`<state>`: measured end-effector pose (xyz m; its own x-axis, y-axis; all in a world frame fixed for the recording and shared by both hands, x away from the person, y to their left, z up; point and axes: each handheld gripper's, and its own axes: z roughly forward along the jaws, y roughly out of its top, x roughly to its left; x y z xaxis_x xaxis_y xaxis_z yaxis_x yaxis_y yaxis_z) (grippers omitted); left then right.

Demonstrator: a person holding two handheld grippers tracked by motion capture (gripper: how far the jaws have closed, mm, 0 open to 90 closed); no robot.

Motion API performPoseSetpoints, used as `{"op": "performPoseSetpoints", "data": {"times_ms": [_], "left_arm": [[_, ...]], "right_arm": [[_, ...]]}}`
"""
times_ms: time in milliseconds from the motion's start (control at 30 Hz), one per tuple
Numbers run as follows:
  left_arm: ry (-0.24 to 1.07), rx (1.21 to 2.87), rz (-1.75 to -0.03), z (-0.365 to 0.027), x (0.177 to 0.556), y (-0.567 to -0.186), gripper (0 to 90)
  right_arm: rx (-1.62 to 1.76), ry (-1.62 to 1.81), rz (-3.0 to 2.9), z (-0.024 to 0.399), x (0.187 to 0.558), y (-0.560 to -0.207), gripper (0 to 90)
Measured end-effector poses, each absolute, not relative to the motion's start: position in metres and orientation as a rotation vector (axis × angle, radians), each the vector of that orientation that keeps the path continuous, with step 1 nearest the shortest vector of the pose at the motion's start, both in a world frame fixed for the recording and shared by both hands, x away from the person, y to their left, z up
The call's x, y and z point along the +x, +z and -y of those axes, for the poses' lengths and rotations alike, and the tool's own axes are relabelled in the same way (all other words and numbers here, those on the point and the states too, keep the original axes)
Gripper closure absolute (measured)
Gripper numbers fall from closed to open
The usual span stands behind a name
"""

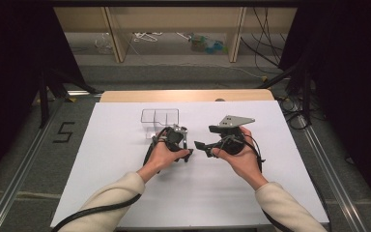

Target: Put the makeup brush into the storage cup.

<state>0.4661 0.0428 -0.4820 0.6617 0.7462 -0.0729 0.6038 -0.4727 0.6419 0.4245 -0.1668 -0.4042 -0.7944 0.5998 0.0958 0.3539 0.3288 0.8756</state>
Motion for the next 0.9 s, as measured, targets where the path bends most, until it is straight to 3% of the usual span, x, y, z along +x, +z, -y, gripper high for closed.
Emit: {"op": "performPoseSetpoints", "data": {"times_ms": [433, 900], "left_arm": [[0.231, 2.312, -1.101, -0.035, 0.475, -0.476, 33.3], [0.252, 2.380, -1.123, -0.031, 0.480, -0.472, 42.8]], "right_arm": [[0.865, 1.458, -2.347, 0.168, 0.425, -0.403, 16.3], [0.889, 1.469, -2.304, 0.179, 0.427, -0.396, 16.3]]}}
